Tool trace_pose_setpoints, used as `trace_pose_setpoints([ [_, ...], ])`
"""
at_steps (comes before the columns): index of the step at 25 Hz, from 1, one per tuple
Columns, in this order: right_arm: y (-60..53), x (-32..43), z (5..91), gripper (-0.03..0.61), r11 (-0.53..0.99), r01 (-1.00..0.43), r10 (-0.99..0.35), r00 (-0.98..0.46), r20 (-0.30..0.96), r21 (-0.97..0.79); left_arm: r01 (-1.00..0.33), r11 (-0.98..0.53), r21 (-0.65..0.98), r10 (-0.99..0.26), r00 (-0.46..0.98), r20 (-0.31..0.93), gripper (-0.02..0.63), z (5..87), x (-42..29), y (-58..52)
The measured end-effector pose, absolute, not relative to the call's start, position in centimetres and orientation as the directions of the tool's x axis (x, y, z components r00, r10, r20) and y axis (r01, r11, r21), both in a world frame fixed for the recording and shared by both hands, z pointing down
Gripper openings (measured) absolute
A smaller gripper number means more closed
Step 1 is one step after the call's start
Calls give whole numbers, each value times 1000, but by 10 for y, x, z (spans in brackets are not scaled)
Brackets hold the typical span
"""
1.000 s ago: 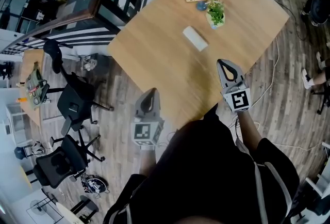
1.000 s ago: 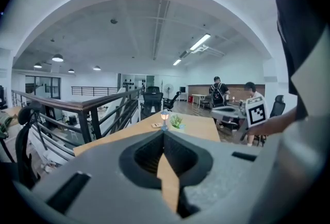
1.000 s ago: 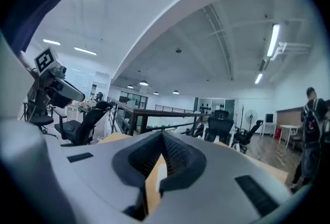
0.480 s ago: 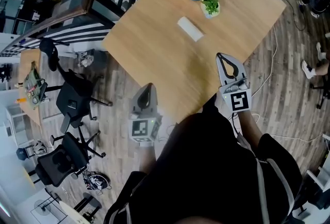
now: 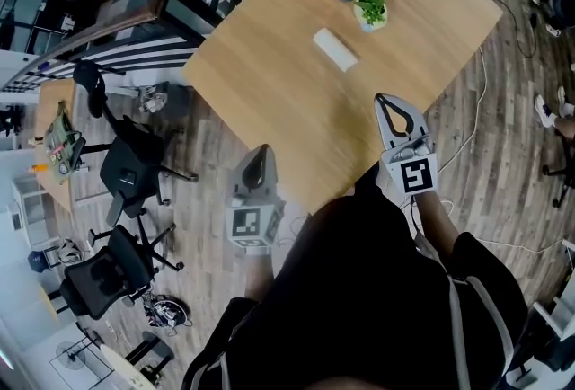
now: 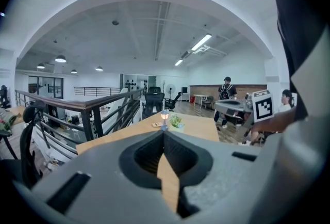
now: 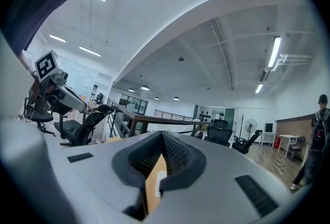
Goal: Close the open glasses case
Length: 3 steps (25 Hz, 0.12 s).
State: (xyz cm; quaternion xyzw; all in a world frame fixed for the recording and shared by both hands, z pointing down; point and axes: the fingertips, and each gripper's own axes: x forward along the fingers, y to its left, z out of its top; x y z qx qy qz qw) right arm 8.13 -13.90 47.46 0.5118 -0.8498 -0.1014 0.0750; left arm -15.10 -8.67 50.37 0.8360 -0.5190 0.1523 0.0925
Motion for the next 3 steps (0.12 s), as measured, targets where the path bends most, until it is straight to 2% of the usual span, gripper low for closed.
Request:
trace_pose_setpoints([
  [3, -136, 80, 473, 14, 469, -847, -879, -475, 38, 251, -902, -432, 2, -841, 404, 359, -2, 504, -151, -85],
])
